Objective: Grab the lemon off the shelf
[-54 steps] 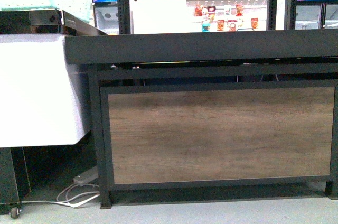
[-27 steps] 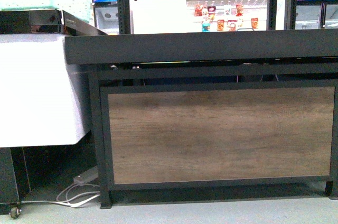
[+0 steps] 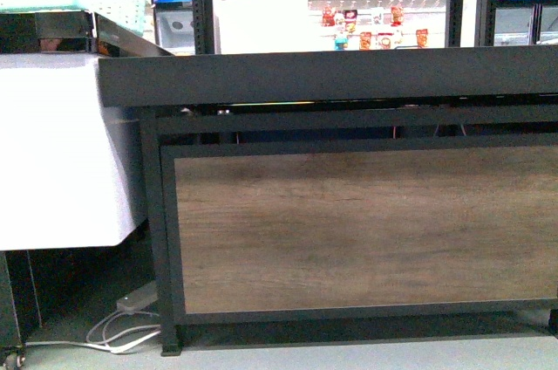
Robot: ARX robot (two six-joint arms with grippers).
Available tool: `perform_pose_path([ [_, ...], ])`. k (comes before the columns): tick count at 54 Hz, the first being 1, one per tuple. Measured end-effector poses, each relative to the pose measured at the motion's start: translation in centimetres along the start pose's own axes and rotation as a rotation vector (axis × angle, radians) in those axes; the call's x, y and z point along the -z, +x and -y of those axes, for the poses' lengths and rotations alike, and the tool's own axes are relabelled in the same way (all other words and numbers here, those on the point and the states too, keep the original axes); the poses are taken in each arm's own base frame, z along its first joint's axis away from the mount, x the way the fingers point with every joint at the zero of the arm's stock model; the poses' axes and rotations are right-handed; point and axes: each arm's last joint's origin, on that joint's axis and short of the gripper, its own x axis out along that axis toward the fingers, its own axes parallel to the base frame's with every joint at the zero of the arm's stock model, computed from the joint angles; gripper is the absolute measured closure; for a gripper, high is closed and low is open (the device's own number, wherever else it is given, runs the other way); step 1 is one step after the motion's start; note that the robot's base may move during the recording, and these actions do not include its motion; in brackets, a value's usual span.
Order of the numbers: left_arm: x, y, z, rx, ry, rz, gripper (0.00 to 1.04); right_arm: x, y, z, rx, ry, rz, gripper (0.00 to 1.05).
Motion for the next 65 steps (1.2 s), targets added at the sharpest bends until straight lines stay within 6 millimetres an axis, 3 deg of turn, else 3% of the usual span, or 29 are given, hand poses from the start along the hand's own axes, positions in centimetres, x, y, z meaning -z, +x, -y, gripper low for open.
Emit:
perform_pose_path([
  [65,-0.01,0.0,0.0,0.0,0.0,0.001,0.08,0.0,0.0,0.01,0.003,0.0,0.0,0.02],
])
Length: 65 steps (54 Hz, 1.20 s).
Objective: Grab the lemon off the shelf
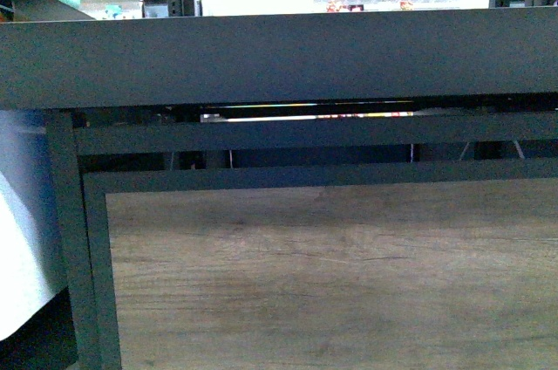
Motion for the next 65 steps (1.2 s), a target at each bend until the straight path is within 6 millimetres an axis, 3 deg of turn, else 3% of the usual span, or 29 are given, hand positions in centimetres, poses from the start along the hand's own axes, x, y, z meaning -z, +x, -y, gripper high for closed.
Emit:
perform_pose_path([
  [65,0.01,0.01,0.0,0.0,0.0,-0.001,0.08,0.01,0.01,0.0,0.0,0.0,-0.002,0.02],
])
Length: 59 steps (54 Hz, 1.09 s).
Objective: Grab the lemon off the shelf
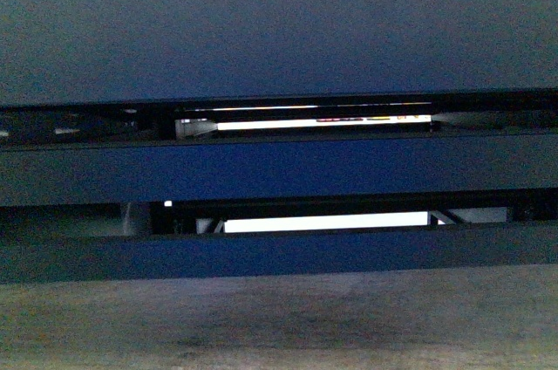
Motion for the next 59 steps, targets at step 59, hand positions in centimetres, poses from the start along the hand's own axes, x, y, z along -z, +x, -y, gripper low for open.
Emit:
perform_pose_path([
  [59,-0.01,-0.01,0.0,0.0,-0.001,0.001,0.08,0.0,0.0,0.0,-0.001,0.0,0.0,0.02],
])
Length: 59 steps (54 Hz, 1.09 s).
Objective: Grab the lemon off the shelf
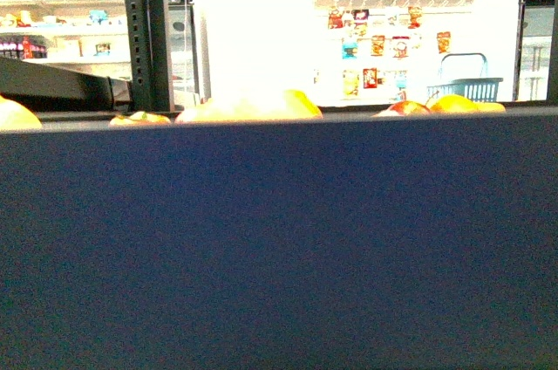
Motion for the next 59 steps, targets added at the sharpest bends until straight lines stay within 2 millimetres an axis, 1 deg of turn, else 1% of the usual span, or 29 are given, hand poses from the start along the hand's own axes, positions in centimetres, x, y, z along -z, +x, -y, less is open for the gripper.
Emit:
perform_pose_path([
  [59,0.0,0.0,0.0,0.0,0.001,0.0,0.08,0.0,0.0,0.0,-0.001,0.0,0.0,0.02],
])
